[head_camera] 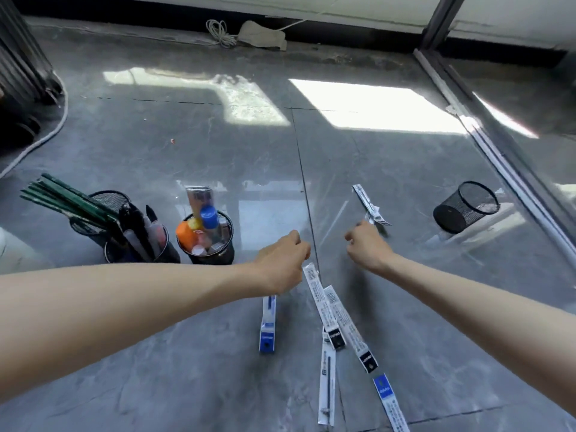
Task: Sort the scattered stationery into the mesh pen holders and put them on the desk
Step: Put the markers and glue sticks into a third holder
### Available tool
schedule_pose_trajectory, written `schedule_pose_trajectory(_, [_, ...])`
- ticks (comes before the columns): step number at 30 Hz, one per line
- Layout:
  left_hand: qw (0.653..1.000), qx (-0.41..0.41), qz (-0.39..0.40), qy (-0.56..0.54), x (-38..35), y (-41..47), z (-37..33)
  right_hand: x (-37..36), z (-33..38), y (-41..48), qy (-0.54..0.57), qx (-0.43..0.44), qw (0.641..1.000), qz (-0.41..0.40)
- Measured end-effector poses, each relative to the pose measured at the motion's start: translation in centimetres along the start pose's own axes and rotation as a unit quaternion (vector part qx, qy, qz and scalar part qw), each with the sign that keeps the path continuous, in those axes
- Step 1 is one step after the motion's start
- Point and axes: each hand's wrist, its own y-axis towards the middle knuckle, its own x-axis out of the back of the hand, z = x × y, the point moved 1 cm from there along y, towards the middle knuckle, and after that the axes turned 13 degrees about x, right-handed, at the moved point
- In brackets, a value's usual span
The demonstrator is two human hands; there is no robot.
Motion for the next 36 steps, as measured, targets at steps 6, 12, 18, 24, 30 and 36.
schedule_pose_trajectory(6, [0.999, -0.027, 0.005, 0.033, -2.9, 5.5, -3.9, 1.6, -6.0, 1.3, -0.176, 0.055, 0.983, 0.014])
schedule_pose_trajectory(12, [0.978, -0.143, -0.069, 0.135, -4.8, 9.6, -7.9, 2.3, -10.0, 4.3, -0.287, 0.138, 0.94, 0.123])
schedule_pose_trajectory(18, [0.96, -0.177, -0.146, 0.157, -7.6, 11.6, -8.4, 1.1, -10.6, 4.4, -0.199, 0.165, 0.965, 0.041])
schedule_pose_trajectory(24, [0.986, -0.067, -0.149, 0.035, -6.5, 11.5, -8.5, 1.7, -10.3, 3.4, -0.281, 0.218, 0.934, -0.016])
schedule_pose_trajectory(30, [0.985, 0.072, -0.017, -0.153, -5.5, 12.6, -7.4, 2.1, -8.6, 2.8, -0.178, 0.24, 0.954, -0.004])
schedule_pose_trajectory(36, [0.99, -0.023, 0.036, -0.136, -2.5, 11.2, -5.6, 1.3, -4.6, 0.7, -0.157, 0.376, 0.913, -0.01])
